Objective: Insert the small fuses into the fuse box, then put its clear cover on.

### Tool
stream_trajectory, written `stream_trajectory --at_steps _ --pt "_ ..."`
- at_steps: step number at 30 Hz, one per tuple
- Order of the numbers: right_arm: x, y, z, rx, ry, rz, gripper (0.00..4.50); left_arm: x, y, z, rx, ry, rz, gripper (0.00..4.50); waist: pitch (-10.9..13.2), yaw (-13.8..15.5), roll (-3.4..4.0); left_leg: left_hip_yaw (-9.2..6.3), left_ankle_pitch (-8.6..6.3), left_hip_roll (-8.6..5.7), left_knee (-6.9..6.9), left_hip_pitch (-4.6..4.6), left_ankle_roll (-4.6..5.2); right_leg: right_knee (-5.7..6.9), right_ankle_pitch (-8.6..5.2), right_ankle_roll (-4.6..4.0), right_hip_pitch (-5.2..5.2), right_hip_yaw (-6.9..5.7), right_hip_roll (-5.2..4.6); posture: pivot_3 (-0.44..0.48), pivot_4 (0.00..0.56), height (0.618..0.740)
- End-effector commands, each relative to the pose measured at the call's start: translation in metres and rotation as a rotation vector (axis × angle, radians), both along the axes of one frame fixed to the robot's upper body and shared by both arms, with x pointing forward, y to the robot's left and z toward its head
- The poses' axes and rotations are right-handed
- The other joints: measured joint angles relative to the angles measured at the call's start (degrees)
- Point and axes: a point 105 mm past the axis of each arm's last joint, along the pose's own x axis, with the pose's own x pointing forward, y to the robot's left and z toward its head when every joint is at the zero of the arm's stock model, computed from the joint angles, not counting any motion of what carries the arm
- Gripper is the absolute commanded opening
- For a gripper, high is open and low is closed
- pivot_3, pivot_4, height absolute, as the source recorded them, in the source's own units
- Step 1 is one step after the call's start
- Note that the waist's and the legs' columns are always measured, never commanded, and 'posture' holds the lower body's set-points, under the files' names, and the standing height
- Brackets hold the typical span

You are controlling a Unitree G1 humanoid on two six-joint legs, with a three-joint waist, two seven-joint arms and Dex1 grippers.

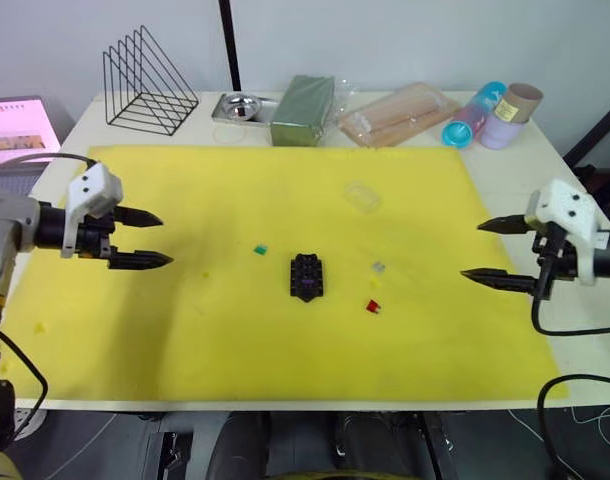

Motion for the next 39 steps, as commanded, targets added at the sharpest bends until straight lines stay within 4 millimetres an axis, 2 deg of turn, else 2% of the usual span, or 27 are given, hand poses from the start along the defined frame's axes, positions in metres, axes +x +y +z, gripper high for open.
stream_trajectory --at_steps 1,5,8,11,17,22,25,28,39 --pt "0.001 0.015 0.016 0.013 -0.076 0.042 4.49 0.004 -0.009 0.007 -0.045 -0.015 -0.015 4.5 0.0 0.0 0.0 0.0 0.0 0.0 0.0 0.0 0.0 0.0 0.0 0.0 0.0 0.0 0.0 0.0 0.15 0.74" --pt "0.002 0.041 0.021 0.063 -0.087 0.107 4.49 0.006 -0.032 0.004 -0.204 0.105 -0.013 4.5 0.0 -0.04 0.0 -0.01 0.0 0.0 0.0 -0.01 0.0 0.0 0.01 0.01 -0.01 0.0 0.01 0.0 0.15 0.74" --pt "0.004 0.073 0.026 0.122 -0.115 0.193 4.49 0.003 -0.049 -0.005 -0.358 0.26 0.024 4.5 0.0 -0.18 -0.01 -0.05 0.0 0.0 0.0 -0.02 0.0 0.01 0.01 0.03 0.0 0.0 0.02 0.0 0.15 0.74" --pt "0.005 0.1 0.03 0.171 -0.117 0.263 4.49 -0.002 -0.06 -0.013 -0.419 0.379 0.039 4.5 0.01 -0.4 -0.01 -0.06 0.0 0.01 0.0 -0.03 0.0 0.05 0.02 0.03 -0.05 0.01 0.04 0.0 0.15 0.74" --pt "0.008 0.125 0.022 0.181 -0.095 0.33 4.49 0.021 -0.076 -0.022 -0.474 0.518 0.117 4.5 0.02 0.49 -0.03 -0.17 0.0 -0.04 0.08 -0.09 0.0 0.06 0.02 0.03 -0.03 -0.09 0.03 0.0 0.15 0.74" --pt "0.008 0.135 0.021 0.178 -0.095 0.368 4.49 0.031 -0.092 -0.026 -0.514 0.66 0.129 4.5 0.02 0.11 -0.05 -0.15 0.0 -0.1 0.12 -0.15 0.0 0.03 0.02 0.04 -0.04 -0.08 0.0 0.0 0.15 0.74" --pt "0.01 0.139 0.021 0.185 -0.098 0.368 4.5 0.039 -0.098 -0.028 -0.537 0.714 0.166 3.93 0.02 -0.03 -0.05 -0.19 0.0 -0.09 0.1 -0.18 0.0 0.05 0.02 0.04 -0.09 -0.11 0.05 0.0 0.15 0.74" --pt "0.007 0.142 0.018 0.177 -0.093 0.379 4.5 0.042 -0.102 -0.032 -0.532 0.746 0.181 2.98 0.03 -0.24 -0.05 -0.19 0.0 -0.08 0.09 -0.18 0.0 0.06 0.02 0.03 -0.11 -0.11 0.06 0.0 0.15 0.74" --pt "0.003 0.143 0.014 0.164 -0.084 0.375 4.5 0.05 -0.108 -0.039 -0.509 0.753 0.184 2.98 0.03 0.03 -0.05 -0.2 0.0 -0.09 0.09 -0.24 0.0 0.06 0.02 0.04 -0.15 -0.11 0.03 0.0 0.15 0.74"
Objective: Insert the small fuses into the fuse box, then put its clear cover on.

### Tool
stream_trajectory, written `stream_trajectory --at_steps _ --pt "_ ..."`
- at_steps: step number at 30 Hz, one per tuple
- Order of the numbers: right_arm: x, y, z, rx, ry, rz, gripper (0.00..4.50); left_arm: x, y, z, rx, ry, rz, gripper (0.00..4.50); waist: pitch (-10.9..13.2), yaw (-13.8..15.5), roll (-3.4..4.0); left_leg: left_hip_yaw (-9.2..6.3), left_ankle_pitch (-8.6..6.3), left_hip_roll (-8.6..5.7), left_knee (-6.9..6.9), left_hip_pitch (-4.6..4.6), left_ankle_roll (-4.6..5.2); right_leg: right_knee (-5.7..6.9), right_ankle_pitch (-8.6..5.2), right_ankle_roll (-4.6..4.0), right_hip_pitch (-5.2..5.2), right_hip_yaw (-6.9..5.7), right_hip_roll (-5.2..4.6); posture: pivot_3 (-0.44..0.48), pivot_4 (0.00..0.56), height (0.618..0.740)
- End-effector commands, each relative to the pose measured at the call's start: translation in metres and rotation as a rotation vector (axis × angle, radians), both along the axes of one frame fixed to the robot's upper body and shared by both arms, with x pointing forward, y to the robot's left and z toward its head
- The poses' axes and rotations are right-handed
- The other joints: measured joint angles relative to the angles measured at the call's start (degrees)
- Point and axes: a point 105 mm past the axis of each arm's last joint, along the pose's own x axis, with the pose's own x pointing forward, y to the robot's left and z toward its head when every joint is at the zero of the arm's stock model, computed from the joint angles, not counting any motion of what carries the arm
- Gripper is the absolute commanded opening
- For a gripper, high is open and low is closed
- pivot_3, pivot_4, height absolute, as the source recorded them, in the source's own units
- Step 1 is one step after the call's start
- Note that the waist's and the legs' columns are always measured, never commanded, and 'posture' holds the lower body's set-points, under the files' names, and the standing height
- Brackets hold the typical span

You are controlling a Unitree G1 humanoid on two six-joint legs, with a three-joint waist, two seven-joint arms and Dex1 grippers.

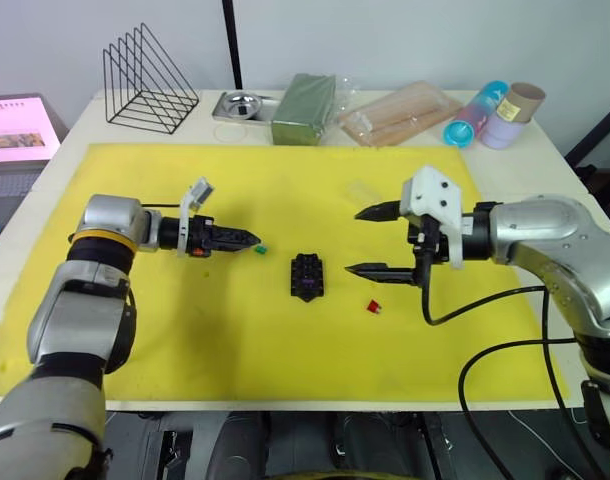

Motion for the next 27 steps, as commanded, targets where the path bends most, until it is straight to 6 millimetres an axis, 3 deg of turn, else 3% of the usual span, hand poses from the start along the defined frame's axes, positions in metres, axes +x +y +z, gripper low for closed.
stream_trajectory --at_steps 1,7,27 --pt "-0.004 0.002 0.008 -0.002 -0.045 0.011 4.5 0.004 -0.003 0.008 -0.001 -0.035 -0.019 2.98 0.0 -0.02 0.0 0.0 0.0 0.0 0.0 0.0 0.0 0.0 0.0 0.0 0.0 0.0 0.0 0.0 0.15 0.74" --pt "-0.004 0.002 0.006 -0.015 -0.046 0.003 4.5 0.0 -0.009 -0.004 0.011 -0.012 -0.059 2.98 0.0 0.05 0.0 -0.01 0.0 0.0 0.0 0.0 0.0 0.0 0.0 0.0 0.0 0.0 0.0 0.0 0.15 0.74" --pt "-0.006 0.002 0.002 -0.033 -0.047 -0.009 4.5 0.001 -0.019 -0.013 -0.001 -0.01 -0.076 2.98 -0.01 0.29 0.0 -0.05 0.0 -0.03 0.03 0.0 0.0 0.0 0.0 0.01 0.05 -0.03 -0.04 0.0 0.15 0.74"
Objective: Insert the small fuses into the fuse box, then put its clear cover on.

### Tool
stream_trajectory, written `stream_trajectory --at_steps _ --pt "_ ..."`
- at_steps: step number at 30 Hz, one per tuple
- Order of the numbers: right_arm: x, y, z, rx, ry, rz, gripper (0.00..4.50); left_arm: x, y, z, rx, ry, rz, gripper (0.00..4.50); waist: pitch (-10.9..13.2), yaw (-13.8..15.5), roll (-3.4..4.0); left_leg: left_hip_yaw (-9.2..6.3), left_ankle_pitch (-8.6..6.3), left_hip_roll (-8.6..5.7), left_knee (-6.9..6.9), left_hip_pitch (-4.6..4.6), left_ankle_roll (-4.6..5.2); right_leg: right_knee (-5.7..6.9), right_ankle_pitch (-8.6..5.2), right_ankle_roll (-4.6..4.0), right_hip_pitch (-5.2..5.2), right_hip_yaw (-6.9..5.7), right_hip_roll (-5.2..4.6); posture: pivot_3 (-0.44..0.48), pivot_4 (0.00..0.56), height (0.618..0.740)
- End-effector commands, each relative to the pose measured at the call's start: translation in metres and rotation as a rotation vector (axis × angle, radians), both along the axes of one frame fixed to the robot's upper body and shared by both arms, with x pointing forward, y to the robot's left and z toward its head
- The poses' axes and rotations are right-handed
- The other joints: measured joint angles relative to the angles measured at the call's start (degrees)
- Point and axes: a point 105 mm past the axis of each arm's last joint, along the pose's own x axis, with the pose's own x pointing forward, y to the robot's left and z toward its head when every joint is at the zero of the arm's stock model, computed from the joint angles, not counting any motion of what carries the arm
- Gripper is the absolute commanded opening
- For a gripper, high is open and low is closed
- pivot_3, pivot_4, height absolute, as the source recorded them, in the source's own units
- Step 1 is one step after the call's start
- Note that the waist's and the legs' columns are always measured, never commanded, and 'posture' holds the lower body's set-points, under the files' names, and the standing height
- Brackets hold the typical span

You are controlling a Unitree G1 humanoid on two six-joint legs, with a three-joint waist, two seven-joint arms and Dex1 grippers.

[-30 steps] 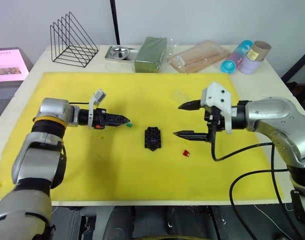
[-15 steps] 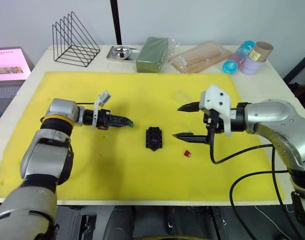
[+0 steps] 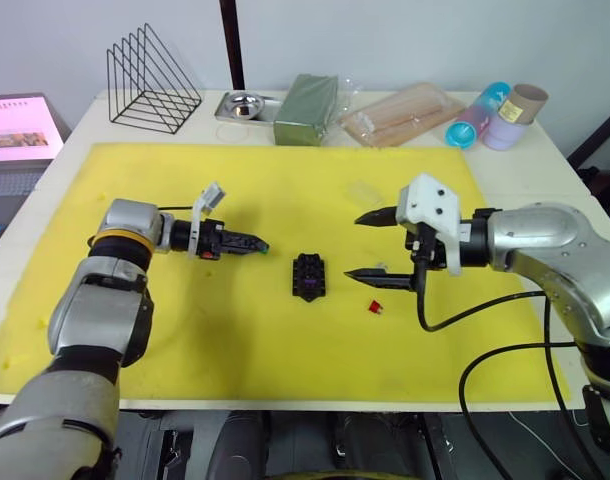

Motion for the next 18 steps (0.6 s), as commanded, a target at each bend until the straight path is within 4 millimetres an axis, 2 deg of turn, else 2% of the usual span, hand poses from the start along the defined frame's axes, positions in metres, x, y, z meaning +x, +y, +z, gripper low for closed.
stream_trajectory --at_steps 1,9,13,18 --pt "-0.0036 0.0015 0.005 -0.013 -0.037 0.013 4.5 -0.0001 -0.0063 -0.0032 0.005 0.004 -0.015 2.98 0.0 0.02 0.0 0.0 0.0 0.0 0.0 0.0 0.0 0.0 0.0 0.0 0.0 0.0 0.0 0.0 0.15 0.74" --pt "-0.0037 0.0014 0.0037 -0.018 -0.036 0.011 4.5 0.002 -0.0069 -0.0057 0.007 -0.005 0.0 2.98 0.0 0.07 0.0 -0.02 0.0 -0.02 0.01 0.0 0.0 0.0 0.0 0.0 0.02 -0.02 -0.03 0.0 0.15 0.74" --pt "-0.0029 0.0019 0.0038 -0.017 -0.037 0.01 4.5 0.0038 -0.0057 -0.0077 0.019 -0.012 0.013 2.08 0.0 0.02 0.0 -0.03 0.0 -0.02 0.01 0.0 0.0 0.0 0.0 0.01 0.03 -0.03 -0.03 0.0 0.15 0.74" --pt "-0.0028 0.0017 0.0035 -0.018 -0.038 0.008 4.5 0.0046 -0.0028 -0.0108 0.04 -0.016 0.023 2.08 0.0 0.02 0.0 -0.03 0.0 -0.02 0.01 0.0 0.0 0.0 0.0 0.01 0.02 -0.03 -0.03 0.0 0.15 0.74"
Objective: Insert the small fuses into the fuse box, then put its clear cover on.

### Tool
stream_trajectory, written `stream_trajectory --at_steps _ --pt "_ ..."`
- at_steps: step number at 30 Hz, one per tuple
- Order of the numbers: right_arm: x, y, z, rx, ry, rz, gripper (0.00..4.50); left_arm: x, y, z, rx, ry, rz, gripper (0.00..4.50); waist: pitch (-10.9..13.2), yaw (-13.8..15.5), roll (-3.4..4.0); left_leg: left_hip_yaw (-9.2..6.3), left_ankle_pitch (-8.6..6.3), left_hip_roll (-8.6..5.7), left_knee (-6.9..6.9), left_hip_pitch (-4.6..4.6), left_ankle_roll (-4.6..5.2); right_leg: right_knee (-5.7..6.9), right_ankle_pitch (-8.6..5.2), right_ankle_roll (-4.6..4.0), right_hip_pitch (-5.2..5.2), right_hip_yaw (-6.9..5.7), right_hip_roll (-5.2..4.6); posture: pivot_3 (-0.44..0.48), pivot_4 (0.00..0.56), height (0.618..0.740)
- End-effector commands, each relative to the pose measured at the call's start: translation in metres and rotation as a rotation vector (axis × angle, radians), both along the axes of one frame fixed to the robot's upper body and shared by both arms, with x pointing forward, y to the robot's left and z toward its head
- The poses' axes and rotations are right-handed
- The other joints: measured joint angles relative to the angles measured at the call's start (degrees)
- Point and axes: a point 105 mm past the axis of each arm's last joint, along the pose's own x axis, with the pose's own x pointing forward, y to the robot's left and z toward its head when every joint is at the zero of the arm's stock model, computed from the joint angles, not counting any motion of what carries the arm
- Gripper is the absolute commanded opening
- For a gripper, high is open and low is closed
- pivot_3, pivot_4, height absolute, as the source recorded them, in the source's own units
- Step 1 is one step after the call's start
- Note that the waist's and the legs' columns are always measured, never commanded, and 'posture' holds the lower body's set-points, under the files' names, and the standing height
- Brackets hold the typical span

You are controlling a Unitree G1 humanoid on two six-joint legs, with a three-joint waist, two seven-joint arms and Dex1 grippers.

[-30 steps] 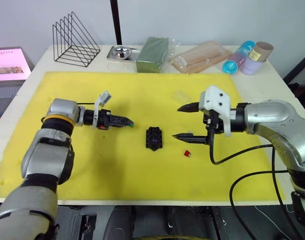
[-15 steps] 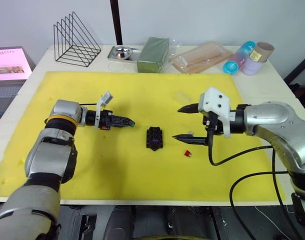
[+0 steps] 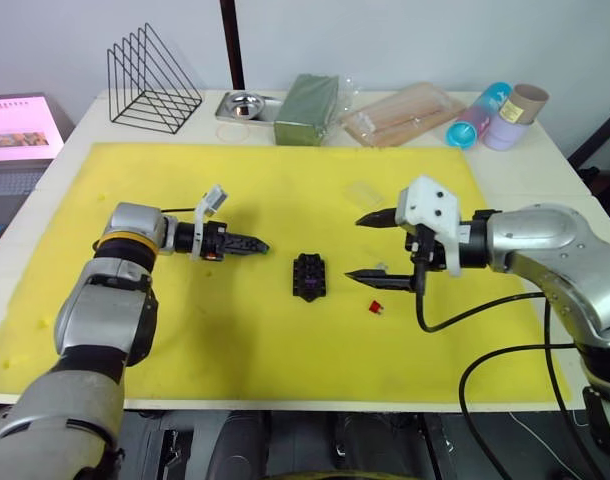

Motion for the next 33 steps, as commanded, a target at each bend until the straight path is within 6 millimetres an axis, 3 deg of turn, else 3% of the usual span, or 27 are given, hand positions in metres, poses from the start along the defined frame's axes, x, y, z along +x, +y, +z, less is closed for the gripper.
stream_trajectory --at_steps 1,5,8,10,20,24,33 --pt "-0.0032 0.0023 0.0061 -0.01 -0.042 0.014 4.5 0.0011 -0.0014 -0.0053 0.03 0.0 0.003 2.08 0.0 0.0 0.0 0.0 0.0 0.0 0.0 0.0 0.0 0.0 0.0 0.0 0.0 0.0 0.0 0.0 0.15 0.74" --pt "-0.0023 0.0021 0.0064 -0.009 -0.043 0.013 4.5 0.002 -0.0017 -0.005 0.03 -0.01 0.004 2.08 0.0 0.01 0.0 0.0 0.0 0.0 0.0 0.01 0.0 0.0 0.0 0.0 0.01 0.0 0.0 0.0 0.15 0.74" --pt "-0.0031 0.0027 0.0064 -0.008 -0.045 0.015 4.5 0.0019 -0.0019 -0.0046 0.028 -0.01 0.003 1.44 0.0 -0.01 0.0 -0.01 0.0 0.0 0.0 0.01 0.0 0.0 0.0 0.0 0.01 0.0 0.0 0.0 0.15 0.74" --pt "-0.0029 0.0029 0.0066 -0.008 -0.046 0.015 4.5 0.0017 -0.0015 -0.0049 0.03 -0.01 0.002 0.79 0.0 -0.04 0.0 0.0 0.0 0.0 0.0 0.0 0.0 0.0 0.0 0.0 0.01 0.0 0.0 0.0 0.15 0.74" --pt "-0.0024 0.0028 0.0063 -0.009 -0.048 0.014 4.5 0.0017 0.0014 -0.008 0.04 -0.007 0.014 0.79 0.0 -0.11 0.0 0.0 0.0 0.0 0.0 0.0 0.0 0.0 0.0 0.0 0.0 0.0 0.01 0.0 0.15 0.74" --pt "-0.0022 0.0033 0.0061 -0.007 -0.048 0.014 4.5 0.002 0.0022 -0.0081 0.043 -0.01 0.016 0.01 0.0 -0.12 0.0 0.0 0.0 0.0 0.0 0.0 0.0 0.0 0.0 0.0 0.0 0.0 0.01 0.0 0.15 0.74" --pt "-0.0017 0.0033 0.0051 -0.009 -0.049 0.014 4.5 0.0019 0.0044 0.0001 0.026 -0.062 -0.017 0.01 0.0 -0.15 0.0 -0.01 0.0 0.01 0.0 0.0 0.0 0.0 0.0 0.0 0.0 -0.01 0.01 0.0 0.15 0.74"
